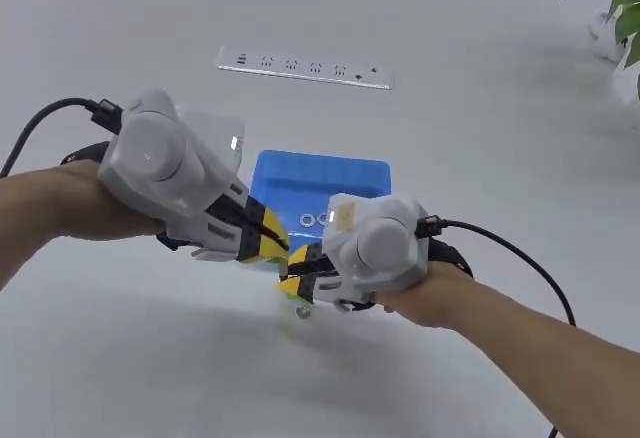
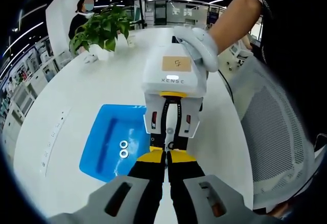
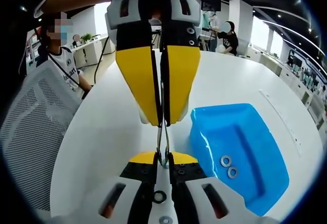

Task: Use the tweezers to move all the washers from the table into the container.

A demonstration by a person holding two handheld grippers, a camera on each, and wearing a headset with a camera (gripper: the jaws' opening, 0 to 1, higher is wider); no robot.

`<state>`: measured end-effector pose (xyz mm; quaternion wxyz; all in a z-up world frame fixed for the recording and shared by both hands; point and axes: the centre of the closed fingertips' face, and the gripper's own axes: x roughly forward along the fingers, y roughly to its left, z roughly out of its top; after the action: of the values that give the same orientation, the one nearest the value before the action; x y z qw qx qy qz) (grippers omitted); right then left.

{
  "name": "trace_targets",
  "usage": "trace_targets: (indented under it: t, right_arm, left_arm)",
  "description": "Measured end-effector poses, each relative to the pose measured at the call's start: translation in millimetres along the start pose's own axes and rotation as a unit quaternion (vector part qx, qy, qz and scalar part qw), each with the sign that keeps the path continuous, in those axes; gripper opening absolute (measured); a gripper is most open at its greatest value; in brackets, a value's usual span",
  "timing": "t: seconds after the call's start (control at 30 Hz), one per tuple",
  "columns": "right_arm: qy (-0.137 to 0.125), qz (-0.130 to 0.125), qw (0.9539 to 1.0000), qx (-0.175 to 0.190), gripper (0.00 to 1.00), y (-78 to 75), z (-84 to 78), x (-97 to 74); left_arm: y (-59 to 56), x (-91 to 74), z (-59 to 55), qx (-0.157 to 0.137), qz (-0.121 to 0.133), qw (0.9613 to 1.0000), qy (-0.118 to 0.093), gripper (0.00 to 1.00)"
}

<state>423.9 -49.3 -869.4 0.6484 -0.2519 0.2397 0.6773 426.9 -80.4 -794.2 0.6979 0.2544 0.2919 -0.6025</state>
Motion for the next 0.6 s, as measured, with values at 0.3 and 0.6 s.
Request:
trace_targets:
  t: [0.3, 0.6]
  right_arm:
    - [0.001, 0.003, 1.0, -0.004, 0.11, 3.6, 1.1, -1.2]
    - [-0.001, 0.002, 0.9999, -0.013, 0.11, 3.9, 10.0, -8.4]
  left_arm:
    - [-3.6, -2.1, 0.7, 0.0, -0.001, 1.0, 0.003, 0.05]
    - [-4.3, -9.8, 7.5, 0.0, 0.002, 1.0, 0.001, 0.05]
